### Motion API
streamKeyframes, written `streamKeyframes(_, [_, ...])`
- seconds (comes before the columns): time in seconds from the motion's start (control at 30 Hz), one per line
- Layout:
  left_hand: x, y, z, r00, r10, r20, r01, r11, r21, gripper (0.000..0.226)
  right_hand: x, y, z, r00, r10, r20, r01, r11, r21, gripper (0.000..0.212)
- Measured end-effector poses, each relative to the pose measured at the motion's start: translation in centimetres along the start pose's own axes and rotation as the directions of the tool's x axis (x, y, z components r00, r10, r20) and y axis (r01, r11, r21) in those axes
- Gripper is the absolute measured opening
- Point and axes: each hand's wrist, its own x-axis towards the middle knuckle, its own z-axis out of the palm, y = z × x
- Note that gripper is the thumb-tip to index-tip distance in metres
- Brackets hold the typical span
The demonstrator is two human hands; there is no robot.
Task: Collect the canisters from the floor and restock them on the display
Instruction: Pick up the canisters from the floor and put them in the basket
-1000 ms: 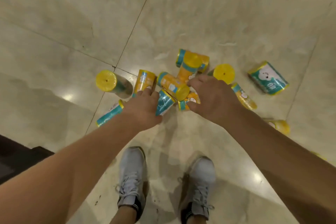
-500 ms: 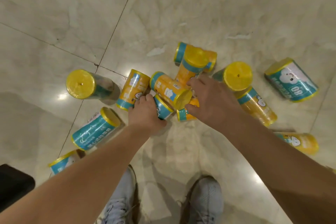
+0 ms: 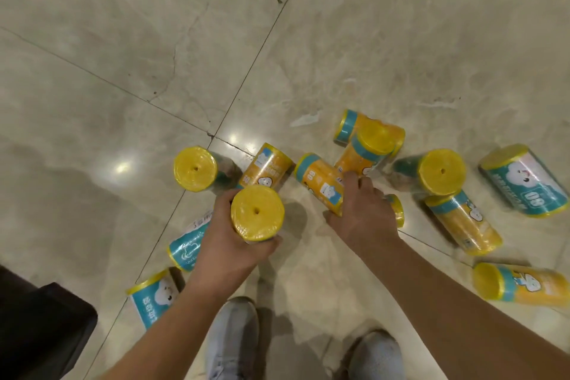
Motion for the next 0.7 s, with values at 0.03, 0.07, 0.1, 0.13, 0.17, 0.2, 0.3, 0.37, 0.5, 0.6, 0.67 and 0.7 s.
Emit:
streamKeyframes(0.03, [0.0, 0.4, -0.4, 1.0, 0.015, -0.005, -0.015, 1.0, -0.008, 0.081, 0.1, -0.2, 0.0, 1.0, 0.006, -0.02, -0.006, 1.0, 0.029, 0.077])
streamKeyframes(0.07, [0.0, 1.0, -0.8, 0.999, 0.034, -0.007, -0.034, 0.999, -0.015, 0.08, 0.1, -0.3, -0.1, 0.999, 0.009, -0.035, -0.006, 0.998, 0.064, 0.073])
streamKeyframes(0.1, [0.0, 1.4, -1.2, 0.999, 0.048, -0.012, -0.048, 0.999, -0.02, 0.079, -0.1, -0.4, -0.7, 0.999, 0.007, -0.041, -0.003, 0.995, 0.099, 0.07])
streamKeyframes(0.13, [-0.2, 2.0, -1.8, 0.999, 0.051, -0.016, -0.051, 0.998, -0.028, 0.079, -0.5, -0.4, -1.4, 0.999, -0.003, -0.046, 0.009, 0.992, 0.129, 0.069])
streamKeyframes(0.17, [-0.4, 2.6, -2.4, 0.998, 0.05, -0.024, -0.051, 0.998, -0.038, 0.079, -1.1, -0.3, -2.4, 0.998, -0.017, -0.056, 0.025, 0.988, 0.153, 0.068])
streamKeyframes(0.2, [-0.8, 3.6, -3.1, 0.998, 0.049, -0.035, -0.051, 0.998, -0.046, 0.08, -1.9, -0.2, -3.6, 0.997, -0.032, -0.07, 0.044, 0.983, 0.178, 0.067])
streamKeyframes(0.3, [-2.2, 7.0, -5.8, 0.997, 0.049, -0.056, -0.052, 0.997, -0.058, 0.083, -5.0, -0.1, -8.5, 0.995, -0.047, -0.092, 0.072, 0.954, 0.29, 0.068])
streamKeyframes(0.37, [-3.8, 10.4, -8.3, 0.996, 0.075, -0.047, -0.078, 0.996, -0.053, 0.084, -7.7, -0.3, -13.0, 0.993, -0.06, -0.106, 0.094, 0.932, 0.35, 0.073])
streamKeyframes(0.5, [-7.5, 18.0, -13.6, 0.989, 0.147, -0.023, -0.147, 0.989, -0.027, 0.086, -13.6, -1.0, -22.7, 0.969, -0.105, -0.224, 0.197, 0.873, 0.446, 0.075])
streamKeyframes(0.6, [-10.8, 25.5, -18.4, 0.977, 0.211, -0.02, -0.212, 0.976, -0.043, 0.086, -19.1, -1.7, -31.5, 0.943, -0.131, -0.305, 0.269, 0.84, 0.472, 0.073])
streamKeyframes(0.67, [-13.9, 31.2, -21.7, 0.964, 0.265, -0.028, -0.266, 0.963, -0.038, 0.085, -23.6, -2.8, -37.8, 0.939, -0.132, -0.319, 0.292, 0.796, 0.53, 0.073])
streamKeyframes(0.7, [-15.4, 34.0, -23.5, 0.954, 0.299, -0.032, -0.3, 0.953, -0.042, 0.085, -25.9, -3.3, -40.9, 0.928, -0.137, -0.346, 0.32, 0.769, 0.553, 0.072])
